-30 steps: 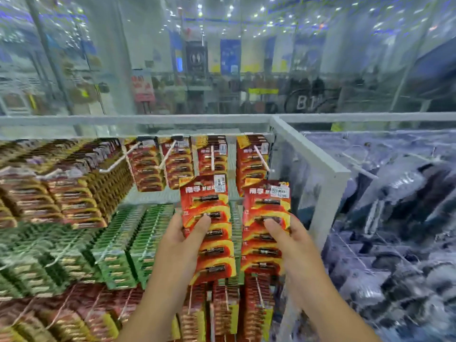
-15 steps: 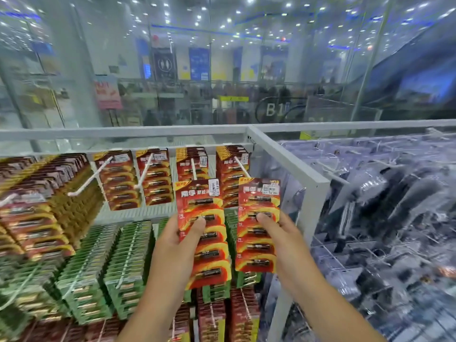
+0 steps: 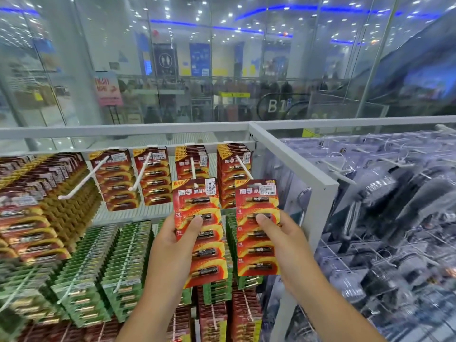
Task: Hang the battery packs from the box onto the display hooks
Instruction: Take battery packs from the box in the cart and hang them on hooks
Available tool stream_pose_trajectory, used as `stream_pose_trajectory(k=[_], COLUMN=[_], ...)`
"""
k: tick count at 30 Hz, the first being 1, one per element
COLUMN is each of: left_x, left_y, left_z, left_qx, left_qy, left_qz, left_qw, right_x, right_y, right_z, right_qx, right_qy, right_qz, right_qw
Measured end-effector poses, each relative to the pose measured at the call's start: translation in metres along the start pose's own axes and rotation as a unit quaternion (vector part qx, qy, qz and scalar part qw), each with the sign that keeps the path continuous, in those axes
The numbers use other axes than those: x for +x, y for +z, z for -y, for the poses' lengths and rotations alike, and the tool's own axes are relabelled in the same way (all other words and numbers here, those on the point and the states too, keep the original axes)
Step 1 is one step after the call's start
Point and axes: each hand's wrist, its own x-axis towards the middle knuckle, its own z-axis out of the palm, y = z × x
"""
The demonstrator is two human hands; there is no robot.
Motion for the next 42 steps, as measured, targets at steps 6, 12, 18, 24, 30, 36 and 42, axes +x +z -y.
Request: stream_pose_trajectory(k=[6,12,18,24,30,36,42], left_x=[0.015,0.056,0.118,0.151,0.162,0.140,0.070], left_y=[0.002,0.002,-0.004,-0.005,-0.010,-0.023,-0.040], left_z=[0.004,0.012,0.020,0.021,0.032,0.041,0.059], left_qx=[0.011,0.029,0.089,0.140,0.243,0.240,0.205], left_qy=[-0.001,-0.001,0.009,0.038,0.069,0.041,-0.011], left_qz=[-0.005,-0.034,-0.067,-0.090,-0.123,-0.106,-0.017], left_qw=[1.000,0.999,0.994,0.985,0.960,0.964,0.978], right_x=[0.024,0.065,0.118,0.152,0.159,0.135,0.075], right_y=[0.008,0.022,0.039,0.043,0.042,0.037,0.026], right_z=[-0.006,-0.014,-0.016,-0.026,-0.033,-0.041,-0.076], right_qx=[-0.010,-0.043,-0.041,-0.075,-0.054,-0.141,-0.179], right_qy=[0.002,-0.037,-0.046,-0.062,-0.078,-0.063,0.000], right_qz=[-0.024,-0.052,-0.074,-0.115,-0.134,-0.130,-0.117], right_qw=[1.000,0.997,0.995,0.989,0.986,0.979,0.977])
